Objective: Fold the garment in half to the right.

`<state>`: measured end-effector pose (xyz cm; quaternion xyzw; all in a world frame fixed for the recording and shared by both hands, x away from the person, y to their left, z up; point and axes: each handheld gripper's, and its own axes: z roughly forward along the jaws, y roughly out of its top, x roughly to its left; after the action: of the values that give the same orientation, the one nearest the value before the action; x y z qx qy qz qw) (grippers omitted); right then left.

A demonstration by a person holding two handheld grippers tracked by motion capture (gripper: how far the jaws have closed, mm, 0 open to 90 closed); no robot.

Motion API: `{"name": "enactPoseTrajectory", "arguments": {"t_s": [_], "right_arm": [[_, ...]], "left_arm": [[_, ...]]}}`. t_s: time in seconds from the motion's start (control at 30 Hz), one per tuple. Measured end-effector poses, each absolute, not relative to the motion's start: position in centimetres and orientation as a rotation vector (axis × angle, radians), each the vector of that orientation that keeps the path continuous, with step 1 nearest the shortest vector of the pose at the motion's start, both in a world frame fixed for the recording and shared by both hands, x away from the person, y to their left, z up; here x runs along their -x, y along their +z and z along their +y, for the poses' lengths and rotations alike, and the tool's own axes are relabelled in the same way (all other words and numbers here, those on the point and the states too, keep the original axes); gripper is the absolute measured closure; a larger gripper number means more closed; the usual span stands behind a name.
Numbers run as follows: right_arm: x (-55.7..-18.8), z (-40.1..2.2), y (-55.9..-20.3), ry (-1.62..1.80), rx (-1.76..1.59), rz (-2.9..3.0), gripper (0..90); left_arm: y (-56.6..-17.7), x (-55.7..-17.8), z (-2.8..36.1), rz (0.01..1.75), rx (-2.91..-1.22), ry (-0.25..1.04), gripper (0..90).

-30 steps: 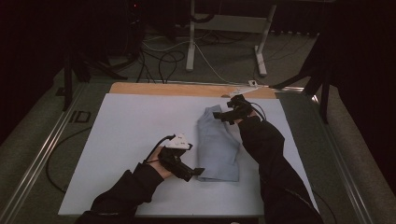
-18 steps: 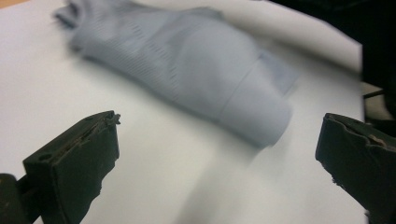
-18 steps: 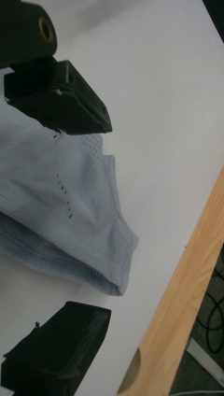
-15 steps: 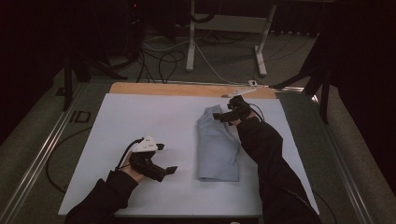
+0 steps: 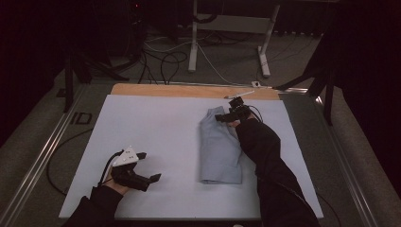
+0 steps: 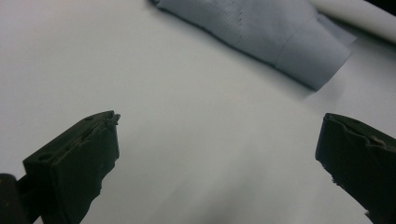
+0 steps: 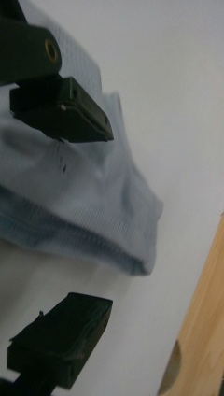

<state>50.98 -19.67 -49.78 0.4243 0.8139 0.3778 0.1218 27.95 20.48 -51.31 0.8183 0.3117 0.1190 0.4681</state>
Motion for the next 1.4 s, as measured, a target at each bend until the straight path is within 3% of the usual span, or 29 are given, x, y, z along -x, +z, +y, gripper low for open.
{"name": "enactPoseTrajectory", "arguments": {"t_s": [0.17, 0.4, 0.53, 0.93, 1.4], "right_arm": [[-51.4, -20.2, -51.2, 1.064, -1.294, 2.417, 26.9], [-51.1, -20.6, -51.8, 1.056, -1.284, 2.477, 58.2], [-50.7, -20.3, -51.1, 1.022, -1.202, 2.485, 82.7], [-50.2, -19.5, -48.9, 1.185, -1.115, 2.408, 86.7], [-51.4, -18.9, -51.2, 1.007, -1.243, 2.435, 86.3]], "left_arm": [[-51.7, -27.7, 21.1, 0.777, -2.005, 0.286, 0.7], [-51.8, -27.7, 21.5, 0.785, -1.993, 0.291, 0.7], [-51.9, -27.7, 21.6, 0.787, -1.988, 0.295, 0.6], [-52.0, -27.9, 21.9, 0.802, -1.96, 0.308, 0.7], [-51.9, -27.8, 22.0, 0.793, -1.951, 0.322, 0.7]]}}
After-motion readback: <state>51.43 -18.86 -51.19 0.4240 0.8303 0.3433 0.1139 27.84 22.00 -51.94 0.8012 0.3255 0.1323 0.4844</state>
